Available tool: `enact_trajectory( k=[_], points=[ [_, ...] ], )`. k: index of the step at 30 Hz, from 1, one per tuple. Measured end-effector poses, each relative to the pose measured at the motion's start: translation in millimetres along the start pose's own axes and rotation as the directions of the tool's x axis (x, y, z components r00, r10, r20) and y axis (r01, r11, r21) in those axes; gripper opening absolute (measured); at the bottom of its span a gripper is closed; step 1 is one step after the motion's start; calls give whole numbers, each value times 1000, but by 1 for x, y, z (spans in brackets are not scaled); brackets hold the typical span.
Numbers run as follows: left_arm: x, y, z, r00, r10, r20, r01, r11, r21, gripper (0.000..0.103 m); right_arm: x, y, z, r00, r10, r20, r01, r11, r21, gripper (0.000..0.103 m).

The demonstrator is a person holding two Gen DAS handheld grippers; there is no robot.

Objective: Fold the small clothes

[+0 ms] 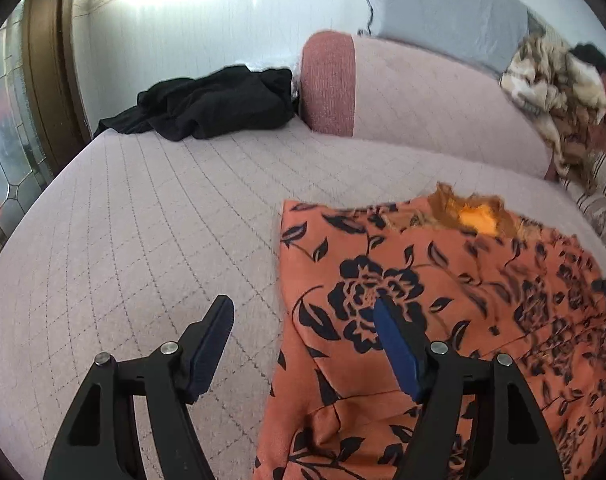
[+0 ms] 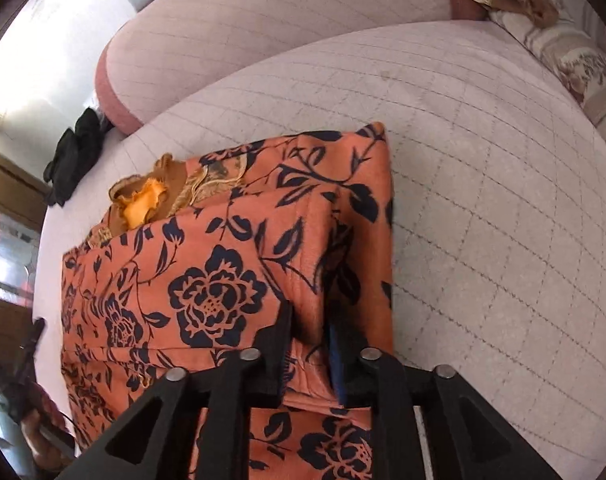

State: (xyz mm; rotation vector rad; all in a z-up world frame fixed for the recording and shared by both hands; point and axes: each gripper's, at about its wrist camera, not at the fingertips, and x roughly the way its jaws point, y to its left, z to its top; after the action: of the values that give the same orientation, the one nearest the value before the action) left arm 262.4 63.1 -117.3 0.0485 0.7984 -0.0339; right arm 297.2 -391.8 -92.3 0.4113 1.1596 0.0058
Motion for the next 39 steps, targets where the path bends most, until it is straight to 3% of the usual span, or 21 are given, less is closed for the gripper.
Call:
enact_trajectory(
  k=[2, 4, 5, 6, 7, 9, 11, 12, 14, 16, 18, 19, 21, 23, 27, 28, 29, 30, 33, 35, 39],
  points=[
    [20, -7, -5, 995, 59, -81, -54, 997, 60, 73, -16, -3, 5, 996, -54, 70, 55, 998, -6, 32],
    [26, -7, -9, 994, 65, -84, -59, 996, 67, 74, -34, 3, 8, 986, -44, 162, 46, 999, -14, 40],
    [26, -6, -10, 995, 69, -78, -64, 996, 56, 76, -40, 8, 10, 982, 26, 186, -21, 999, -30, 51],
    [26, -5, -10, 994, 72, -81, -69, 997, 48, 78, -38, 17, 13, 975, 103, 196, -96, 994, -44, 78],
    [27, -4, -10, 994, 70, -85, -67, 997, 42, 78, -39, 19, 14, 964, 177, 198, -169, 984, -59, 85],
    [27, -2, -10, 994, 66, -90, -63, 997, 34, 79, -21, 25, 20, 938, 308, 158, -301, 951, -72, 84],
    [26, 0, -10, 994, 61, -95, -59, 998, 25, 79, 17, 9, 28, 957, 269, 104, -272, 962, 14, 84],
    [24, 0, -9, 993, 62, -98, -60, 998, 22, 79, 35, -9, 29, 966, 248, 77, -255, 960, 117, 75],
    [12, 4, -9, 995, 49, -87, -48, 999, 12, 79, 25, -26, 21, 938, 297, 179, -333, 915, 228, 70],
    [-2, 6, -12, 998, 35, -60, -36, 999, -14, 79, 1, -12, 12, 928, 298, 226, -337, 928, 159, 78],
    [-10, 7, -15, 999, 0, -39, -2, 999, -50, 79, -10, 0, 0, 897, 377, 232, -406, 910, 91, 83],
    [-6, 4, -16, 999, 4, -39, -6, 999, -45, 81, -8, 2, -5, 895, 388, 218, -412, 908, 76, 89],
    [20, -2, -20, 986, 32, -162, -33, 999, -3, 83, 22, -4, -12, 953, 273, 127, -286, 953, 96, 82],
    [17, 5, -19, 985, 21, -169, -31, 998, -55, 84, 16, -11, -19, 949, 275, 157, -299, 941, 158, 75],
    [-9, 14, -14, 991, 47, -122, -61, 991, -119, 84, -25, 11, -38, 910, 346, 227, -358, 934, 14, 90],
    [-6, 14, -15, 987, 49, -150, -66, 992, -108, 84, -20, 8, -40, 923, 321, 211, -328, 945, 1, 92],
    [-5, 12, -16, 980, 52, -190, -71, 993, -94, 84, 0, 1, -40, 957, 248, 148, -257, 966, 39, 93],
    [-8, 12, -18, 977, 58, -206, -78, 993, -92, 84, 20, -12, -42, 966, 242, 90, -252, 961, 115, 89],
    [-36, 15, -24, 988, 61, -140, -74, 993, -88, 84, -16, -6, -50, 946, 263, 188, -291, 945, 147, 89],
    [-52, 17, -27, 988, 80, -133, -93, 991, -95, 84, -42, 12, -58, 933, 277, 228, -294, 955, 41, 89],
    [-79, 20, -36, 993, 54, -101, -66, 990, -123, 84, -71, 16, -91, 933, 271, 237, -275, 961, -17, 89]
  ],
)
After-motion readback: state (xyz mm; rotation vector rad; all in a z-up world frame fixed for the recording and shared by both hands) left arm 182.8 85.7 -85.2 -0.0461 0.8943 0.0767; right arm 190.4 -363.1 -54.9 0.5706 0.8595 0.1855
